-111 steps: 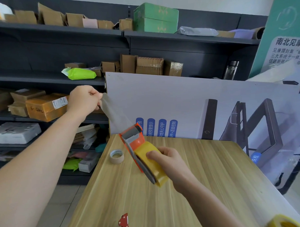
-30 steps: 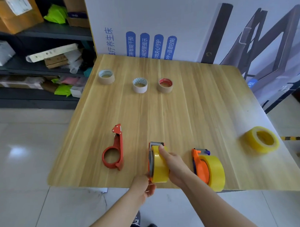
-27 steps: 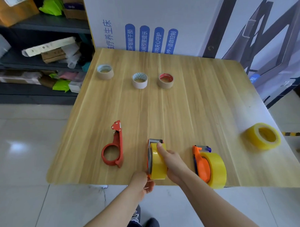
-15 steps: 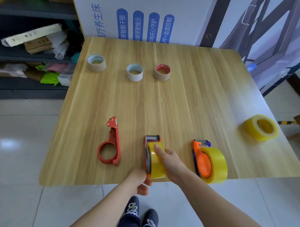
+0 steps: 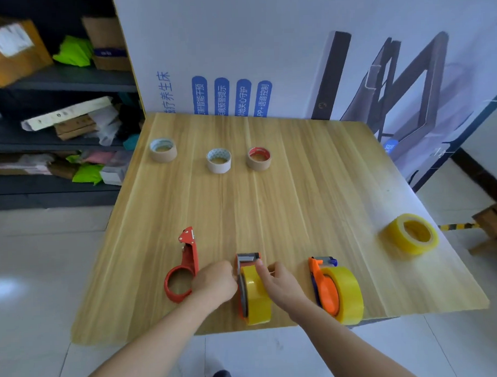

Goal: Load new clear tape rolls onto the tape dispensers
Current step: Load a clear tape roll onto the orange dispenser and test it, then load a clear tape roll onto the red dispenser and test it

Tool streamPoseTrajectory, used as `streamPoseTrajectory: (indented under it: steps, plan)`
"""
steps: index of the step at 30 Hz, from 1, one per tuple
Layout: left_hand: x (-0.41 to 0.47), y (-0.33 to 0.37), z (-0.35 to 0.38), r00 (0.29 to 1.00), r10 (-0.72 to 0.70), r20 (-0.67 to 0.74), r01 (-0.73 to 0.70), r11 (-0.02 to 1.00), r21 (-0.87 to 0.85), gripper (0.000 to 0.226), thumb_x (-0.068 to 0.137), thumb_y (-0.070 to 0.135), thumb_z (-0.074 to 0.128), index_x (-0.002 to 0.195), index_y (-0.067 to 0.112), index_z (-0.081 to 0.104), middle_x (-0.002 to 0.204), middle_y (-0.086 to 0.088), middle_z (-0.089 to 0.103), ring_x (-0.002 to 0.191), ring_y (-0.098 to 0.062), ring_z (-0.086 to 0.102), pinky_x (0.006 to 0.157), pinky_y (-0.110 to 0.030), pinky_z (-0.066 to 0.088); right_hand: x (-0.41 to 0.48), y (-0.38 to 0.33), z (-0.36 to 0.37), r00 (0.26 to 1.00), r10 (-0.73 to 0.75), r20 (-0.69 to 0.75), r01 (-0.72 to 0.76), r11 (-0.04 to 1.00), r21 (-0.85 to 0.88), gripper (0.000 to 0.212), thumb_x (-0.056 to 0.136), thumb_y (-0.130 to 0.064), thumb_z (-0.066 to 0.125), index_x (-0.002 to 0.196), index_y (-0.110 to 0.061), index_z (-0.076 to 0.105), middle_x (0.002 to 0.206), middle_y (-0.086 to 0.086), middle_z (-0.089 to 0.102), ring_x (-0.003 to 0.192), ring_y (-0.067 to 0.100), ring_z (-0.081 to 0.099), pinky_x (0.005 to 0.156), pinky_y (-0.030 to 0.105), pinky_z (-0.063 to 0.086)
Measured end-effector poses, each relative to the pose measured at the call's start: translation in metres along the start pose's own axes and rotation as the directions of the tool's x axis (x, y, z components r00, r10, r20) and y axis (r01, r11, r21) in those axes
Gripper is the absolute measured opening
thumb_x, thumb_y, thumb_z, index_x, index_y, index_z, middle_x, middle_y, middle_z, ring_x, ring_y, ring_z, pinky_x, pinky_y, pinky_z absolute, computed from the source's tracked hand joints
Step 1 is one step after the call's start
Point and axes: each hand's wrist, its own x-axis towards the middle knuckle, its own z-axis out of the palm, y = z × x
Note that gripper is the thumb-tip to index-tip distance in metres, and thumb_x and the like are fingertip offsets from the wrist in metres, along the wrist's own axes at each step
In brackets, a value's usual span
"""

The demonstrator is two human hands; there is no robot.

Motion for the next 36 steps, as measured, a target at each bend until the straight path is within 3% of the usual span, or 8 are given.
streamPoseTrajectory:
  steps: [4, 9, 14, 18, 28, 36]
  plan:
    - [0.011, 0.025, -0.03, 0.979, 0.168, -0.111, -0.155, 0.98, 0.122, 0.022, 0.095, 0.029, 0.048, 0.096, 0.015, 0.065, 0.089, -0.003, 0.066, 0.084, -0.023, 0.063, 0.072, -0.034, 0.054, 0.007, -0.006, -0.038, 0.981, -0.132, -0.14, 0.087, 0.952, -0.292, 0.053, 0.096, -0.049, 0.044, 0.134, -0.012, 0.044, 0.13, 0.009, 0.057, 0.118, 0.027, 0.054, 0.097, 0.038, 0.045]
    - [0.024, 0.084, -0.05, 0.929, 0.349, -0.126, -0.298, 0.903, 0.308, 0.022, 0.093, 0.019, 0.046, 0.1, 0.012, 0.066, 0.105, -0.008, 0.067, 0.1, -0.029, 0.063, 0.075, -0.032, 0.049, 0.015, 0.011, -0.101, 0.953, -0.161, -0.258, 0.002, 0.852, -0.524, 0.05, 0.094, -0.047, 0.049, 0.132, -0.014, 0.046, 0.131, 0.008, 0.052, 0.121, 0.029, 0.05, 0.094, 0.038, 0.044]
    - [0.031, 0.159, -0.053, 0.833, 0.539, -0.124, -0.417, 0.759, 0.5, 0.025, 0.093, 0.016, 0.047, 0.11, 0.016, 0.065, 0.118, -0.005, 0.062, 0.115, -0.026, 0.056, 0.084, -0.034, 0.048, 0.016, 0.043, -0.168, 0.924, -0.112, -0.366, -0.137, 0.796, -0.589, 0.046, 0.092, -0.046, 0.052, 0.127, -0.016, 0.051, 0.127, 0.008, 0.054, 0.122, 0.028, 0.048, 0.093, 0.039, 0.045]
    - [0.039, 0.223, -0.04, 0.76, 0.647, -0.063, -0.5, 0.643, 0.58, 0.025, 0.093, 0.016, 0.047, 0.111, 0.017, 0.064, 0.117, -0.003, 0.062, 0.116, -0.025, 0.054, 0.086, -0.033, 0.048, 0.02, 0.076, -0.219, 0.906, -0.059, -0.419, -0.236, 0.752, -0.615, 0.045, 0.092, -0.047, 0.051, 0.124, -0.015, 0.052, 0.126, 0.009, 0.054, 0.12, 0.028, 0.048, 0.095, 0.039, 0.043]
    - [0.061, 0.375, 0.024, 0.76, 0.644, 0.088, -0.55, 0.566, 0.615, 0.026, 0.091, 0.013, 0.048, 0.11, 0.013, 0.065, 0.115, -0.007, 0.063, 0.112, -0.026, 0.057, 0.082, -0.034, 0.048, 0.065, 0.167, -0.319, 0.906, 0.049, -0.419, -0.303, 0.767, -0.566, 0.036, 0.092, -0.042, 0.05, 0.116, -0.016, 0.054, 0.121, 0.006, 0.056, 0.116, 0.026, 0.051, 0.093, 0.036, 0.041]
    - [0.108, 0.435, 0.069, 0.787, 0.599, 0.148, -0.548, 0.57, 0.612, 0.027, 0.093, 0.021, 0.048, 0.117, 0.017, 0.059, 0.123, -0.005, 0.055, 0.12, -0.025, 0.049, 0.09, -0.037, 0.044, 0.109, 0.217, -0.352, 0.917, 0.123, -0.38, -0.312, 0.814, -0.49, 0.045, 0.093, -0.046, 0.05, 0.125, -0.015, 0.047, 0.121, 0.006, 0.057, 0.117, 0.026, 0.052, 0.092, 0.035, 0.042]
